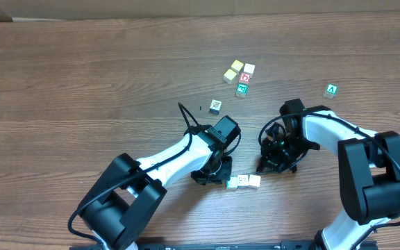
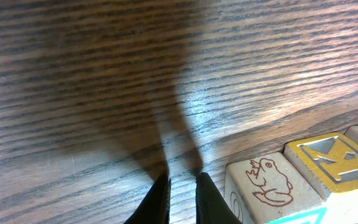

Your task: Flip 3 blocks

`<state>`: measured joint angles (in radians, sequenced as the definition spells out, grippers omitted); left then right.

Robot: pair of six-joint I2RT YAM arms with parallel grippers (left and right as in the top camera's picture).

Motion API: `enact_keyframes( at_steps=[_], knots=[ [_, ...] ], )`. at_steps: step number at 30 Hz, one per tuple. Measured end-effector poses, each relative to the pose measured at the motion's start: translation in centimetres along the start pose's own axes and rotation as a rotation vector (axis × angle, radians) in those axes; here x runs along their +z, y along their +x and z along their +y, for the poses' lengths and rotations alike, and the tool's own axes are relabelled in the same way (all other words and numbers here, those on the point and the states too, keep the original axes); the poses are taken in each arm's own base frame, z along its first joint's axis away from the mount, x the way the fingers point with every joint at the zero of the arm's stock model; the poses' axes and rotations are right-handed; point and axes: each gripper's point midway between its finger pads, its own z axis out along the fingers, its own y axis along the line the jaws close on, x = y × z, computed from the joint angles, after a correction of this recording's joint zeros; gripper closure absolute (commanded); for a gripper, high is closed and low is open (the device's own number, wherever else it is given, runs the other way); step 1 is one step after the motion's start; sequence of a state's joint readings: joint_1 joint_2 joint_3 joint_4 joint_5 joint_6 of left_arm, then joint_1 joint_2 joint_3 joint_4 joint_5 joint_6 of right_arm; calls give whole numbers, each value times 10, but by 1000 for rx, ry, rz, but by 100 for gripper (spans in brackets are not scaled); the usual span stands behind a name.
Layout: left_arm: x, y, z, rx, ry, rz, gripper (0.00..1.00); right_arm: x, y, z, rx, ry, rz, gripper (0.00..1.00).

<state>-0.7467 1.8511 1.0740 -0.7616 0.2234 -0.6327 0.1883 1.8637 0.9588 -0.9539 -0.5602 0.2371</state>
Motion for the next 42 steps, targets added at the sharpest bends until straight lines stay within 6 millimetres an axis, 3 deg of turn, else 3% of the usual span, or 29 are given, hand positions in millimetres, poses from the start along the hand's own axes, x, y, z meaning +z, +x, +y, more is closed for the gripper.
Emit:
enact_keyframes(
  at_steps=[5,13,21,42],
  knots=[
    [0,0,0,0,0,0,90,-5,0,-12,76,51,-4,96],
    [0,0,0,0,0,0,90,-8,17,-29,158,153,49,96],
    [0,0,0,0,0,1,89,-1,23,-21,122,171,65,96],
    [0,0,0,0,1,0,89,4,11,-5,74,106,26,96]
  ],
)
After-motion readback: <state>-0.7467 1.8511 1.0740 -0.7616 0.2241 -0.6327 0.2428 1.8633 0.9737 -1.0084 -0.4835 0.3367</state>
